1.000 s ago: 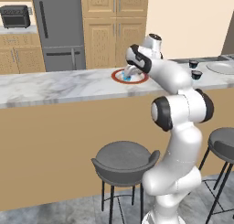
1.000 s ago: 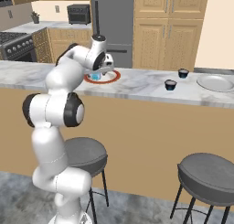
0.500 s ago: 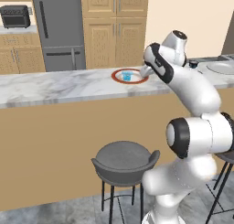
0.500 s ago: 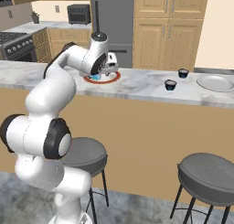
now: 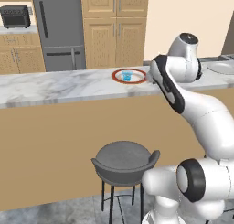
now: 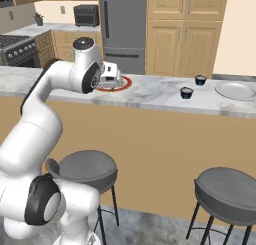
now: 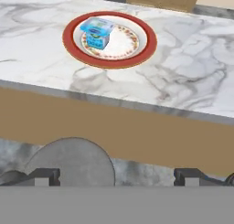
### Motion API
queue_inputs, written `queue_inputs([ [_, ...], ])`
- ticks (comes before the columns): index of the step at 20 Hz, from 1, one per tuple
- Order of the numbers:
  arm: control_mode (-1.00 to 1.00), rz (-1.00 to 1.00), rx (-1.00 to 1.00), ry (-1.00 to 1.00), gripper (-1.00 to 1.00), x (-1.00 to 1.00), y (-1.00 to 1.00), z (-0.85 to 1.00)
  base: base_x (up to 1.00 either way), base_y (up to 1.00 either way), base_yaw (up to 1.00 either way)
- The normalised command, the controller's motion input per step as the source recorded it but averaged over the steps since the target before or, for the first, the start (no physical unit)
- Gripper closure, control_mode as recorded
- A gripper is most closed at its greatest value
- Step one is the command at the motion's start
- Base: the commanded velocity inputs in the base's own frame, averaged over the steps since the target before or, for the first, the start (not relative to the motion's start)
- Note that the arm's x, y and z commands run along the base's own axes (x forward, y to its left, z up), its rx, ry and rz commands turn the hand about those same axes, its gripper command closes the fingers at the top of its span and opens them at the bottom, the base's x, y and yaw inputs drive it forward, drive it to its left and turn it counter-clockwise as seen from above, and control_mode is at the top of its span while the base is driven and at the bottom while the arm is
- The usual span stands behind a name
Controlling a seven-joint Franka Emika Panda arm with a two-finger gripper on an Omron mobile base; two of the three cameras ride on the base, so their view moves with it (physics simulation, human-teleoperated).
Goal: Place two yogurt containers on each plate.
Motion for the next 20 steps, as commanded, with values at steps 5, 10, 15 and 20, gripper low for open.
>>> queue_inputs([
  [5,-1.00,-0.35,-0.02,0.00,-1.00,-0.54,0.00,0.27,0.00,0.00,0.00],
  [10,-1.00,-0.12,0.07,0.00,-1.00,-0.58,-0.09,0.15,0.00,0.00,0.00],
  [15,-1.00,0.00,0.01,0.00,-1.00,-0.19,0.00,0.01,0.00,0.00,0.00],
  [20,-1.00,0.00,0.00,0.00,-1.00,0.00,0.00,0.00,0.00,0.00,0.00],
])
